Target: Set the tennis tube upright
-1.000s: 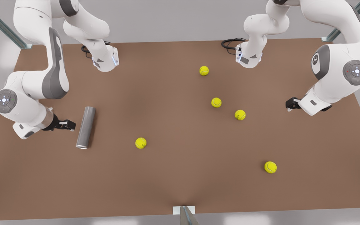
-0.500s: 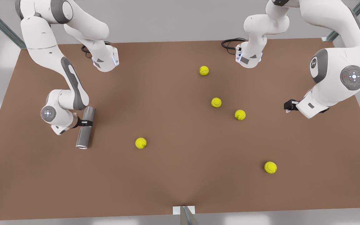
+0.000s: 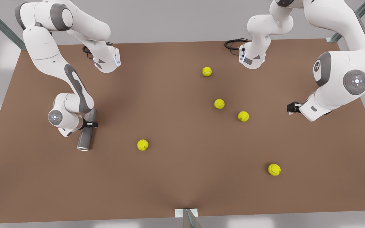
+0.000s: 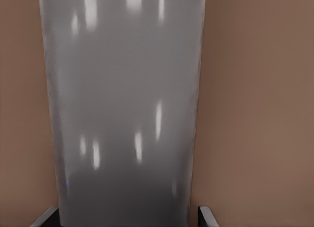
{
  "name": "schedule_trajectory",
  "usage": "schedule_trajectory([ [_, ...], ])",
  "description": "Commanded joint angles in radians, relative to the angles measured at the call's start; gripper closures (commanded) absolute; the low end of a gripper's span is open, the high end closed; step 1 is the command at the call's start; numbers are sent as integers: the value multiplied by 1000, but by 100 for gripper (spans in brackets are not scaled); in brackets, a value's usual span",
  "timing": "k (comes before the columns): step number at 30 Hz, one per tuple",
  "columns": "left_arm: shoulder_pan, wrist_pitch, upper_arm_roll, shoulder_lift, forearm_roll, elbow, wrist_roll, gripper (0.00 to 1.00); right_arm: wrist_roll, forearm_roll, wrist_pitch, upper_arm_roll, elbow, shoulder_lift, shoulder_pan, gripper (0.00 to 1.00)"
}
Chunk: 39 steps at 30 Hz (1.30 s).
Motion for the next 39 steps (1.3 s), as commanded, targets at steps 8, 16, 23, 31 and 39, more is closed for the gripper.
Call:
schedule_trajectory([
  [8, 1, 2, 0, 1, 0, -5, 0, 0, 0, 0, 2, 1, 0, 7, 0, 11],
  [16, 1, 2, 0, 5, 0, -5, 0, 0, 0, 0, 2, -1, 2, 8, 3, 16],
  [23, 1, 2, 0, 5, 0, -5, 0, 0, -2, -2, 2, 1, 5, 10, 3, 29],
  [31, 1, 2, 0, 5, 0, -5, 0, 0, -38, -3, -11, 1, 26, 1, 6, 34],
  [39, 1, 3, 0, 8, 0, -5, 0, 0, -298, -83, -247, 123, 321, -41, 22, 35],
])
